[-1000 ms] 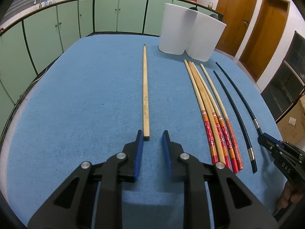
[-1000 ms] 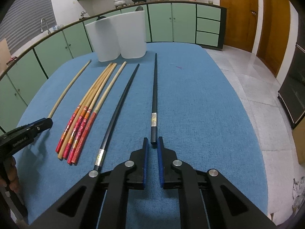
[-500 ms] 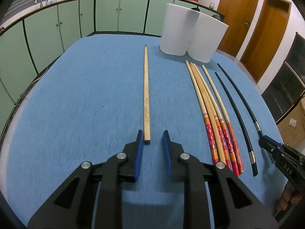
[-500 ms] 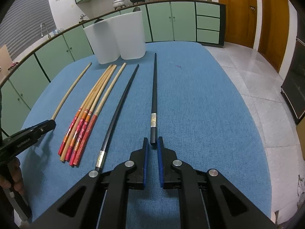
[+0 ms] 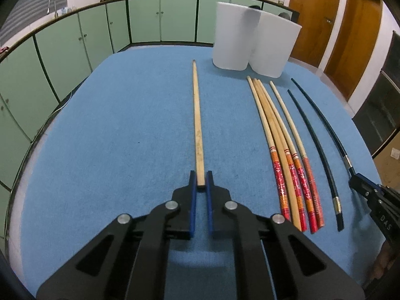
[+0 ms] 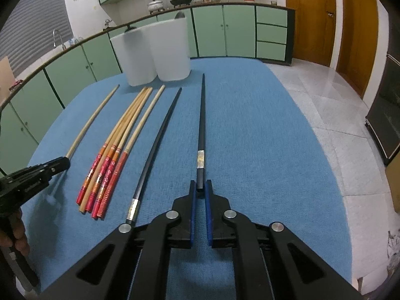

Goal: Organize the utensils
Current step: 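Lift both chopsticks, insert them into the white holder and open both grippers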

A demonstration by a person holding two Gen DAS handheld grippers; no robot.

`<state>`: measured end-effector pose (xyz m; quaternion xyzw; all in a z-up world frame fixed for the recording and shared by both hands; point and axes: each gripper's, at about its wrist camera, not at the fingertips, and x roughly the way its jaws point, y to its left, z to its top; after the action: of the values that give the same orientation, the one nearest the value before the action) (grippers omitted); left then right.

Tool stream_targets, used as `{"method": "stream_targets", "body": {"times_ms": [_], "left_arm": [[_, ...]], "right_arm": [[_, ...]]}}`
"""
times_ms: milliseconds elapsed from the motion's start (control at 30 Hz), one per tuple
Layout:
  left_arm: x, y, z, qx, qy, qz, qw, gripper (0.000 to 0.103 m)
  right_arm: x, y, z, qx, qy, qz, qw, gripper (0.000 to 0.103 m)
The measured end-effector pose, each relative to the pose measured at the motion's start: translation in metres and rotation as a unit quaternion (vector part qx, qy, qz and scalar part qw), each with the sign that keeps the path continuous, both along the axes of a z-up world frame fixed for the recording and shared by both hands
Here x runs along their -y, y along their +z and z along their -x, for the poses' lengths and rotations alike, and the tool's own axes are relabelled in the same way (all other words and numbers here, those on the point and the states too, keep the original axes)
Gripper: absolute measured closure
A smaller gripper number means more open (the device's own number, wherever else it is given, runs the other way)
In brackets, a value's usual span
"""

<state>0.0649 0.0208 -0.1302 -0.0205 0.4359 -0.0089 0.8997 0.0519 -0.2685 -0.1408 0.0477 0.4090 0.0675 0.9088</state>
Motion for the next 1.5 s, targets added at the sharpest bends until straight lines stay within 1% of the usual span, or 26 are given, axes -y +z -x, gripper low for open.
{"method": "stream_targets", "body": {"times_ms": [100, 133, 200, 333, 500, 700, 967, 1133, 1333, 1500], "left_arm": [[-0.001, 0.017, 0.005, 0.013, -0.010, -0.009, 0.9998, 0.097], [-0.002, 0.027, 0.008, 0.020, -0.015, -0.009, 0.9997, 0.097], [-0.004, 0.040, 0.010, 0.032, -0.016, -0.011, 0.9993, 0.097], [-0.007, 0.076, 0.016, 0.071, -0.019, -0.011, 0.9972, 0.097], [-0.010, 0.113, 0.021, 0.116, -0.015, -0.003, 0.9932, 0.097], [-0.010, 0.151, 0.011, 0.156, -0.019, 0.016, 0.9875, 0.097], [-0.004, 0.177, -0.019, 0.172, -0.035, 0.040, 0.9837, 0.097], [-0.004, 0.194, -0.030, 0.184, -0.039, 0.051, 0.9807, 0.097], [-0.003, 0.224, -0.037, 0.217, -0.045, 0.057, 0.9735, 0.097], [0.001, 0.254, -0.048, 0.254, -0.045, 0.056, 0.9645, 0.097]], "right_arm": [[0.002, 0.012, 0.006, 0.013, 0.002, 0.011, 1.000, 0.097], [0.004, 0.017, 0.007, 0.017, 0.001, 0.011, 1.000, 0.097], [0.009, 0.032, 0.010, 0.029, -0.002, 0.012, 0.999, 0.097], [0.017, 0.061, 0.013, 0.055, -0.003, 0.019, 0.998, 0.097], [0.026, 0.098, 0.014, 0.089, -0.006, 0.021, 0.996, 0.097], [0.028, 0.140, 0.004, 0.127, 0.010, 0.019, 0.992, 0.097], [0.031, 0.182, -0.030, 0.145, 0.038, -0.015, 0.989, 0.097], [0.027, 0.204, -0.044, 0.160, 0.052, -0.022, 0.985, 0.097], [0.024, 0.233, -0.056, 0.184, 0.075, -0.037, 0.979, 0.097], [0.018, 0.264, -0.071, 0.215, 0.086, -0.043, 0.972, 0.097]]}}
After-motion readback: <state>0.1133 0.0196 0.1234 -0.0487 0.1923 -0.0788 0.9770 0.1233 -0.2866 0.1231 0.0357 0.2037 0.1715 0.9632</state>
